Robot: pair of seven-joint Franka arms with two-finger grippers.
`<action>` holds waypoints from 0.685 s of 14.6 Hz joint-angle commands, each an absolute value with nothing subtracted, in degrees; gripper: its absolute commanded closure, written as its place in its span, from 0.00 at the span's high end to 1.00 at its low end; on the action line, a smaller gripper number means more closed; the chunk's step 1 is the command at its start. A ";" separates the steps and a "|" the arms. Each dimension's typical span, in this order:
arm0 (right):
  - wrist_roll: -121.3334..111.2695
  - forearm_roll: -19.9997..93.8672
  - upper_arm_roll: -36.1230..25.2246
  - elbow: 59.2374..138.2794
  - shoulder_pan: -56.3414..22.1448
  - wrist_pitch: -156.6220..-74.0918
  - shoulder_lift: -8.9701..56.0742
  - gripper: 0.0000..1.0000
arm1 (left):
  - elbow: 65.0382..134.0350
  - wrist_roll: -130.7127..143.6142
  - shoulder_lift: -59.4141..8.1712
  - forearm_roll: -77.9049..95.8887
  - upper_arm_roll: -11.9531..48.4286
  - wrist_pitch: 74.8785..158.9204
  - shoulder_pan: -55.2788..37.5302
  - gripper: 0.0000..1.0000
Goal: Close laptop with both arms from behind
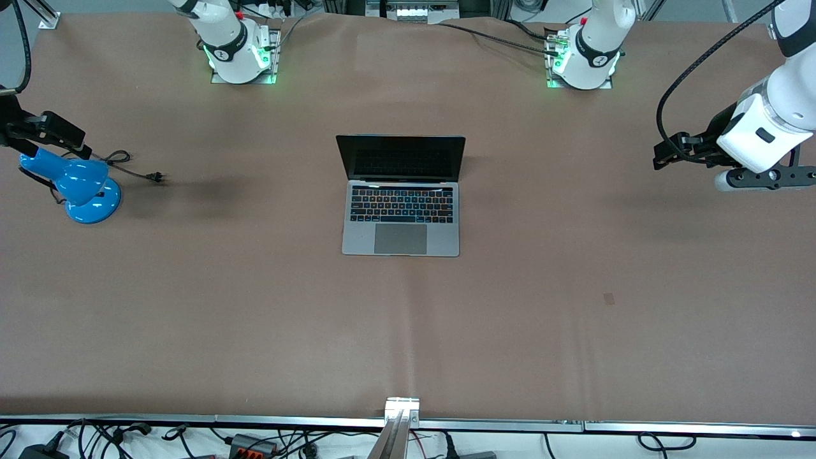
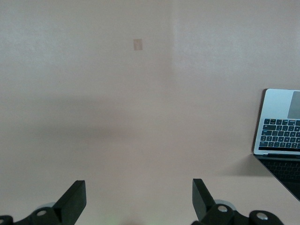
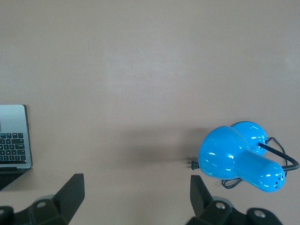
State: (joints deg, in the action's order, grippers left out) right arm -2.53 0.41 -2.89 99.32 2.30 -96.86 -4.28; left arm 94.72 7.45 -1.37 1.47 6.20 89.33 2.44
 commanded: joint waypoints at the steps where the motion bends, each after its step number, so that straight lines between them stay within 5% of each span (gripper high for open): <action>1: -3.34 0.00 -3.08 99.67 2.37 -96.33 -5.19 1.00 | 94.92 7.12 -1.23 2.90 6.33 89.03 2.99 1.00; 5: -2.73 -0.09 -2.99 99.32 2.29 -95.98 -5.10 1.00 | 94.92 7.12 -1.23 2.81 6.59 88.86 2.90 1.00; 6: -2.64 -0.09 -2.99 99.40 2.29 -95.98 -5.10 1.00 | 94.92 7.29 -1.06 2.81 7.03 88.77 2.90 0.82; 7: -2.72 -0.09 -2.99 99.40 2.37 -96.06 -5.10 1.00 | 94.83 7.29 -0.88 2.73 7.21 88.51 2.90 0.44; 8: -3.25 -0.17 -2.99 99.40 2.37 -96.06 -5.01 0.82 | 94.75 7.21 -0.62 2.81 7.56 88.07 2.81 0.12; 9: -3.25 -0.18 -2.99 99.40 2.37 -95.98 -5.01 0.46 | 94.49 7.21 -0.70 2.64 8.17 87.63 2.64 0.00; 10: -3.25 -0.18 -2.99 99.40 2.37 -95.45 -4.92 0.21 | 93.61 6.77 -0.88 2.64 8.00 87.28 2.90 0.00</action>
State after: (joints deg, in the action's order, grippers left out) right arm -2.53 0.41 -2.97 99.30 2.30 -96.78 -4.28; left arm 94.69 7.47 -1.32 1.48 7.38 88.79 2.37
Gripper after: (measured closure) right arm 0.172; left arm 0.383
